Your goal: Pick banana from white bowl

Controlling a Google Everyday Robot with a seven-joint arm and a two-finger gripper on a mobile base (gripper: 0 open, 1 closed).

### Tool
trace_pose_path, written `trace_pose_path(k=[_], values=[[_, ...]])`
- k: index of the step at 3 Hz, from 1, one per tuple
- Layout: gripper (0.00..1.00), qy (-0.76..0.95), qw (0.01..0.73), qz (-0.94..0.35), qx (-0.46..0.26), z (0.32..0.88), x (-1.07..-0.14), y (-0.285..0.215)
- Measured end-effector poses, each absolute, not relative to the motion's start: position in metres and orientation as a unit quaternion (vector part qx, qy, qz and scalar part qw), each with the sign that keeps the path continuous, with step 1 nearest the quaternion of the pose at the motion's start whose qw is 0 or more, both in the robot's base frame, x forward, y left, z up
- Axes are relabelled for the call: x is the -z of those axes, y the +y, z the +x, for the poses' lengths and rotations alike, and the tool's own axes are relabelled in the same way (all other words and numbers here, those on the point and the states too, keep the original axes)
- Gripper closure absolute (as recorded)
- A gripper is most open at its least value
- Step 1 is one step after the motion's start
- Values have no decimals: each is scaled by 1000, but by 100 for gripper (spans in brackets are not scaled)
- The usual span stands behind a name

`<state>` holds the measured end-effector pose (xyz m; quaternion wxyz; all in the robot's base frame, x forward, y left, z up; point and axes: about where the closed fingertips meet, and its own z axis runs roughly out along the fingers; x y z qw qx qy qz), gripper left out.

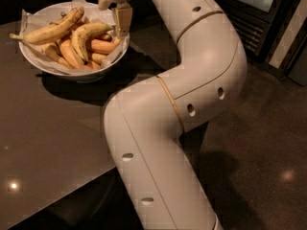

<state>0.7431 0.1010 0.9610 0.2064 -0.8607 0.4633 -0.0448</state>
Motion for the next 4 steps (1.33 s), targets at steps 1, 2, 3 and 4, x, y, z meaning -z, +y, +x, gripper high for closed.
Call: trace_pose_path(k=[1, 2, 3, 4], values=[[31, 474, 213, -854, 26, 744, -953, 100], [33, 485, 217, -847, 10, 743, -948, 99], [39, 494, 218, -842, 3, 743, -946, 98], [57, 501, 215, -838, -1, 742, -944, 98]])
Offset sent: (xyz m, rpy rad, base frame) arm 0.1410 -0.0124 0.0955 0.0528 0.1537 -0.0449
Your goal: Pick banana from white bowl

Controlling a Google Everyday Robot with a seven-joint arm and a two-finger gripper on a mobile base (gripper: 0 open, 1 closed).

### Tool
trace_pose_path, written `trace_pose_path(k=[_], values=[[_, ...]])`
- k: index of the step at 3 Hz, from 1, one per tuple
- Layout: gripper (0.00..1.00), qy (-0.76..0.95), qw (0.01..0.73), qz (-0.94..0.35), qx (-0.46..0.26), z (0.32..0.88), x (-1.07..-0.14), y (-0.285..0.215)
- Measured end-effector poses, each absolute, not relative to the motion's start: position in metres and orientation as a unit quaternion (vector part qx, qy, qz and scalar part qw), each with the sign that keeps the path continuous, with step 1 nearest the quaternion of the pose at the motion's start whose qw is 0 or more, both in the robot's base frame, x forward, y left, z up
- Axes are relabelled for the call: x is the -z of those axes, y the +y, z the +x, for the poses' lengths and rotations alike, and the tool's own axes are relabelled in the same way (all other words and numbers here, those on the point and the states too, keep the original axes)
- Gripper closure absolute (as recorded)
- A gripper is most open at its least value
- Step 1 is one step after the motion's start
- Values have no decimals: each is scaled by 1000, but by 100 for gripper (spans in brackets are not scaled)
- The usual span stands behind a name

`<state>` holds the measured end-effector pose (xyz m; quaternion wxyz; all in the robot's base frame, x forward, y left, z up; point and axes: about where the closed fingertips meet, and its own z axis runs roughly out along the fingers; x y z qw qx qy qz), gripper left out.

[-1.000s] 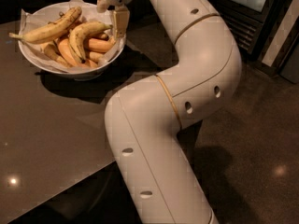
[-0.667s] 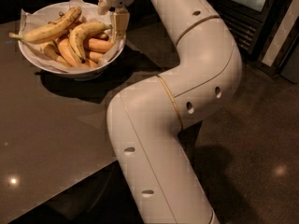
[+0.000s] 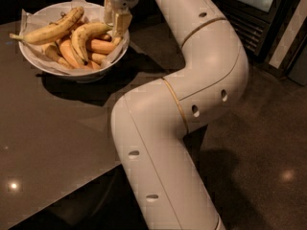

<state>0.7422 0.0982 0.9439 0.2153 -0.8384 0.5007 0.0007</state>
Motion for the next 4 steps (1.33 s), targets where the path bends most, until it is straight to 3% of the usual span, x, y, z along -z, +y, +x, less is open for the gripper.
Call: trace_pose_path(k=[2, 4], values=[[100, 494, 216, -842, 10, 743, -949, 103], [100, 490, 223, -842, 41, 750, -962, 97]])
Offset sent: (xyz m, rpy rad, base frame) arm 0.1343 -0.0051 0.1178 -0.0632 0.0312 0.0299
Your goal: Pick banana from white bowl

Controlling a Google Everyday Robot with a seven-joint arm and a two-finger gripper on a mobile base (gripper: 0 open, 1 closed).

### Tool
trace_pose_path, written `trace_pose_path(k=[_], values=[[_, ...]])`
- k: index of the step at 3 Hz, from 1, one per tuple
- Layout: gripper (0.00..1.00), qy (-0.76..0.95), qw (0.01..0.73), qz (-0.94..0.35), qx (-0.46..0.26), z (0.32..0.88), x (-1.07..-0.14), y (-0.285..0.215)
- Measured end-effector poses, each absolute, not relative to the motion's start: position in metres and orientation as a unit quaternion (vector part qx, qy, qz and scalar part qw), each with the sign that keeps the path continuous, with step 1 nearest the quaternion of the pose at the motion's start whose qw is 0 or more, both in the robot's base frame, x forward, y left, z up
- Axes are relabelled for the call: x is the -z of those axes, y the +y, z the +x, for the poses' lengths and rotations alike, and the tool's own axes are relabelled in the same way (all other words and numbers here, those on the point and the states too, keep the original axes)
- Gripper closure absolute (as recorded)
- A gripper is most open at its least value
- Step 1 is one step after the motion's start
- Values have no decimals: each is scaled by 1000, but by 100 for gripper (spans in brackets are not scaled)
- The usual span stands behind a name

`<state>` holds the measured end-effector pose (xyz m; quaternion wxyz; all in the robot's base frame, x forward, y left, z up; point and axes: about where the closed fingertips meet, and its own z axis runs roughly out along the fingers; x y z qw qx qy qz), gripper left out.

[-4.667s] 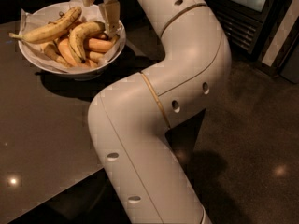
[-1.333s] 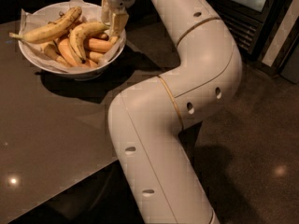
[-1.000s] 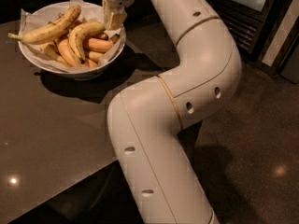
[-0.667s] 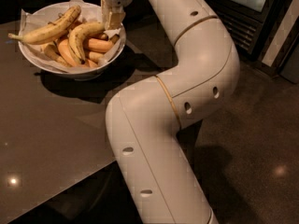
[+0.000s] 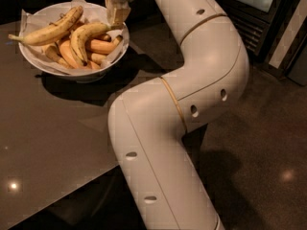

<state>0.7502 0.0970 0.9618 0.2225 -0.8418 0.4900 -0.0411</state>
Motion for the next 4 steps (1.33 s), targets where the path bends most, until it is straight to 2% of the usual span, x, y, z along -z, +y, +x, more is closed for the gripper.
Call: trace_pose_path(k=[1, 2, 4], values=[[100, 489, 231, -840, 50, 752, -970, 92], [83, 492, 247, -833, 60, 754, -983, 79], [36, 492, 250, -832, 61, 757, -981, 82]])
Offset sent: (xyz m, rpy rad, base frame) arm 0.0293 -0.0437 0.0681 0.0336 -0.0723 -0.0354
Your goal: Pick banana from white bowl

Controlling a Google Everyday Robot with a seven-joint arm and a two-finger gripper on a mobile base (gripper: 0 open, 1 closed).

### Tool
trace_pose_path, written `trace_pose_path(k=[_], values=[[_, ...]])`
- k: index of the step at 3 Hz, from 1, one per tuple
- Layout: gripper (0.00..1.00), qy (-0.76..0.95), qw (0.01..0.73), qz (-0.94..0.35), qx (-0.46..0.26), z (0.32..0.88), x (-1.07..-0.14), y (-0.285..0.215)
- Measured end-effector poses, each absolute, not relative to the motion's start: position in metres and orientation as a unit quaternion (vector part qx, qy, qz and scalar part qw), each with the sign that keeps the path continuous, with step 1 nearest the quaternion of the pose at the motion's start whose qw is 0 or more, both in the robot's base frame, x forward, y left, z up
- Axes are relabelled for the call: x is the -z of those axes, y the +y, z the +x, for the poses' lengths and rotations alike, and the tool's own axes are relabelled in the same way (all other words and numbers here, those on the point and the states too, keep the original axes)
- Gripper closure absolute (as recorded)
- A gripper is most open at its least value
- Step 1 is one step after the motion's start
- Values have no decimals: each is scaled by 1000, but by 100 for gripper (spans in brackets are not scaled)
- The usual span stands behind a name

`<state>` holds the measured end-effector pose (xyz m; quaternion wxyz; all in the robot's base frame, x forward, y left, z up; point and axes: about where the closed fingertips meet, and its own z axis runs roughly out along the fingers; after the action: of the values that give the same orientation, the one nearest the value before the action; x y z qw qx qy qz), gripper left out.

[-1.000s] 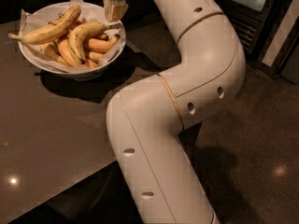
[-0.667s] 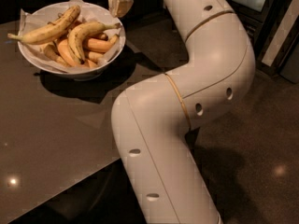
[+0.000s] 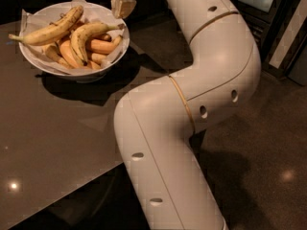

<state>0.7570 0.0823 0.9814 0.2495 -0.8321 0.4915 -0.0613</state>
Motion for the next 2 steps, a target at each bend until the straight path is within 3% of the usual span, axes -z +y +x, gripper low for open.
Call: trace_pose_path(k=[1, 2], values=[[13, 492, 250, -832, 61, 757, -981, 82], [0, 492, 250, -832, 61, 757, -981, 82]])
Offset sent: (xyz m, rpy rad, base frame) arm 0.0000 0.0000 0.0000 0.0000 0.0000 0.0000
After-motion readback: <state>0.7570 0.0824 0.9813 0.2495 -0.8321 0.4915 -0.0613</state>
